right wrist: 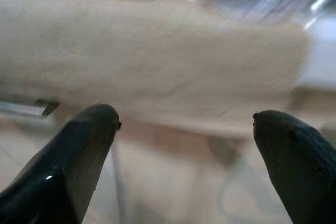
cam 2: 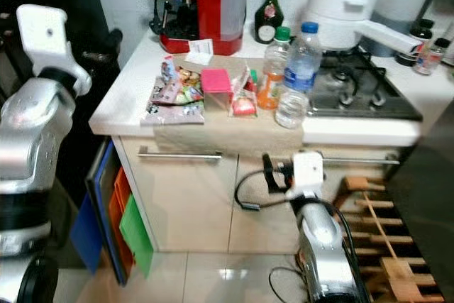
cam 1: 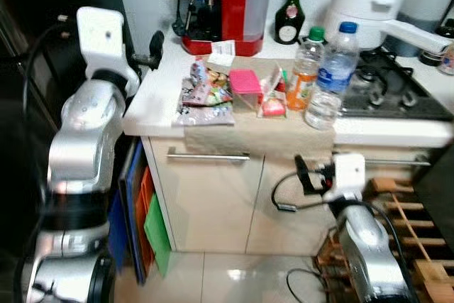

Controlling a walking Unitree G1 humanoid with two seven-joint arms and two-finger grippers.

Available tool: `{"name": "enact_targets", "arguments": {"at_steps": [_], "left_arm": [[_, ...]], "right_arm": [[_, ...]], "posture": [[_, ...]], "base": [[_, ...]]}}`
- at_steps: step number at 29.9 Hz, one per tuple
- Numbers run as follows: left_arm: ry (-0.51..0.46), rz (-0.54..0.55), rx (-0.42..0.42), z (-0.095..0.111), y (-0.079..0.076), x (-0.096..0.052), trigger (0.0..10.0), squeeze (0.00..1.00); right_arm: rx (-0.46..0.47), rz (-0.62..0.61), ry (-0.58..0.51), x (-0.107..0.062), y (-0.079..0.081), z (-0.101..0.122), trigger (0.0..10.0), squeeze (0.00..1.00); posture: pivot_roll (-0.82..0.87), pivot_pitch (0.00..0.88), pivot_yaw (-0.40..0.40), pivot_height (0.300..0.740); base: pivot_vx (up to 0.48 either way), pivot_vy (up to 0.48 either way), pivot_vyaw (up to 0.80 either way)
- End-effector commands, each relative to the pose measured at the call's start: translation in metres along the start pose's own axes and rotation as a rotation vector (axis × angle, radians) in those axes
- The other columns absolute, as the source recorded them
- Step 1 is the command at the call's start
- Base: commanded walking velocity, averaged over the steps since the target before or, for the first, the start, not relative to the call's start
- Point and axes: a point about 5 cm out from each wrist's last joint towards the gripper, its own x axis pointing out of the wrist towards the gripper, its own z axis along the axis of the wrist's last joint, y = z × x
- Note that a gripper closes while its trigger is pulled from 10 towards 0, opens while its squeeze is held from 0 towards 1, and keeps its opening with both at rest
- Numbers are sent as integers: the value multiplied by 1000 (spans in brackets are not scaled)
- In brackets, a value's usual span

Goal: Restocking fridge

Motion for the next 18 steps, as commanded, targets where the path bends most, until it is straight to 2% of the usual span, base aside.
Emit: {"name": "enact_targets", "arguments": {"at_steps": [1, 2, 4, 6, 9, 18], "left_arm": [[34, -20, -40, 1, 1, 11, 10000, 0], [34, -20, -40, 1, 1, 11, 10000, 0], [65, -64, -125, -2, -4, 22, 10000, 0], [68, -76, -149, -2, -6, 25, 10000, 0], [116, -120, -237, -8, -12, 39, 10000, 0], [163, -124, -295, -21, -19, 52, 10000, 0]], "right_arm": [[3, 13, 3, -5, 0, 1, 10000, 0], [3, 13, 3, -5, 0, 1, 10000, 0], [15, -3, 0, -9, 1, 1, 10000, 0], [16, -3, -3, -9, 2, 2, 10000, 0], [35, -5, -18, -9, 12, 5, 10000, 0], [50, -28, -28, -21, 16, 8, 10000, 0]], "posture": [[-98, 0, 32, 740], [-98, 0, 32, 740], [-114, 0, 56, 740], [-114, 0, 56, 740], [-119, 0, 91, 740], [-157, 0, 124, 740]], "base": [[0, 0, 0], [0, 0, 0], [0, 0, 0], [0, 0, 0], [0, 0, 0], [0, 0, 0]]}}
